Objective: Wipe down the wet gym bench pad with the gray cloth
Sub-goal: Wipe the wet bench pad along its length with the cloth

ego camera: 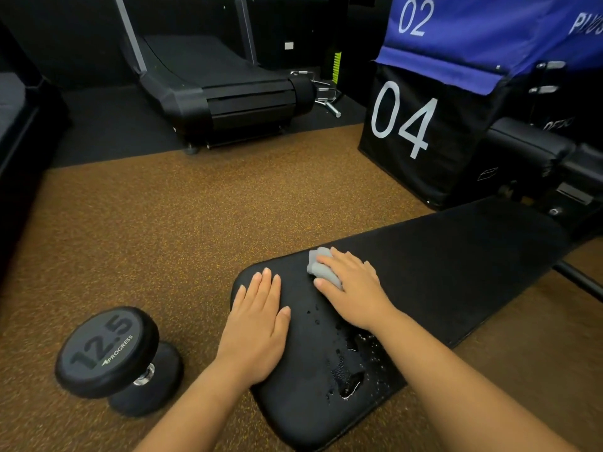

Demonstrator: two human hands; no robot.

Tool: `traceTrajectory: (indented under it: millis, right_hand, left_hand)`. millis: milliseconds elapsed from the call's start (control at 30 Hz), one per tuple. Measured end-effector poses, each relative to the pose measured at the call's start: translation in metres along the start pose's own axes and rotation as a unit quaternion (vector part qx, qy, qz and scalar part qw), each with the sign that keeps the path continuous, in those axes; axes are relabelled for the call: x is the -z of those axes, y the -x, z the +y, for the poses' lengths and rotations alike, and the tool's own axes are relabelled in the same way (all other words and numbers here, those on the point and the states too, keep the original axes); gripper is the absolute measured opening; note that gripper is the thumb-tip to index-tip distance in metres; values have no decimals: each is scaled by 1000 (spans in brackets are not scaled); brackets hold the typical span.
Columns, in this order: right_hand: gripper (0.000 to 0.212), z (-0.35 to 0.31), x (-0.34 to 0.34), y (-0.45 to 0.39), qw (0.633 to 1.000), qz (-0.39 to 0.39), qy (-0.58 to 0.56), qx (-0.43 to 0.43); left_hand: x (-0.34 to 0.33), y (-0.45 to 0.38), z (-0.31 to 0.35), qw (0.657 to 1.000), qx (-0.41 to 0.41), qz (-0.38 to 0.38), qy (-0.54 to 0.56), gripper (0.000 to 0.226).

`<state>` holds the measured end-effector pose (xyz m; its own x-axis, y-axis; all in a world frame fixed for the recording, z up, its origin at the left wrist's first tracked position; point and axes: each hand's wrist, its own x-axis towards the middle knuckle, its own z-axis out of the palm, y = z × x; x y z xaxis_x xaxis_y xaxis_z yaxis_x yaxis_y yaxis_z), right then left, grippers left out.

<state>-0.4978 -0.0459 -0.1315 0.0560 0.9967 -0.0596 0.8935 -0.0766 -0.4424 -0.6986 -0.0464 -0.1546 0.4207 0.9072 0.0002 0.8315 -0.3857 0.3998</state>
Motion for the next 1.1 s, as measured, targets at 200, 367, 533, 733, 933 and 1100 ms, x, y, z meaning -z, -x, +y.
traceTrajectory:
  millis: [200, 367, 533, 733, 933, 1100]
  right_hand:
    - [30, -2, -3, 25, 987, 34, -50, 148]
    - [39, -4, -13, 47, 971, 34, -75, 226]
    - [40, 3, -9, 73, 965, -38, -110, 234]
    - [44, 7, 6, 105, 952, -99, -114, 267]
    - [31, 21, 48, 83, 953, 101, -198, 207]
    - [36, 72, 41, 62, 995, 90, 48, -20]
  left_hand:
    - [0, 0, 5, 1000, -9, 3, -26, 84]
    - [-2, -1, 2, 999, -15, 4, -33, 84]
    - [-3, -1, 3, 999, -18, 1, -41, 85]
    - [-1, 0, 5, 999, -15, -7, -33, 73]
    - [5, 2, 8, 1000, -6, -27, -10, 58]
    - [-2, 8, 18, 999, -27, -22, -27, 60]
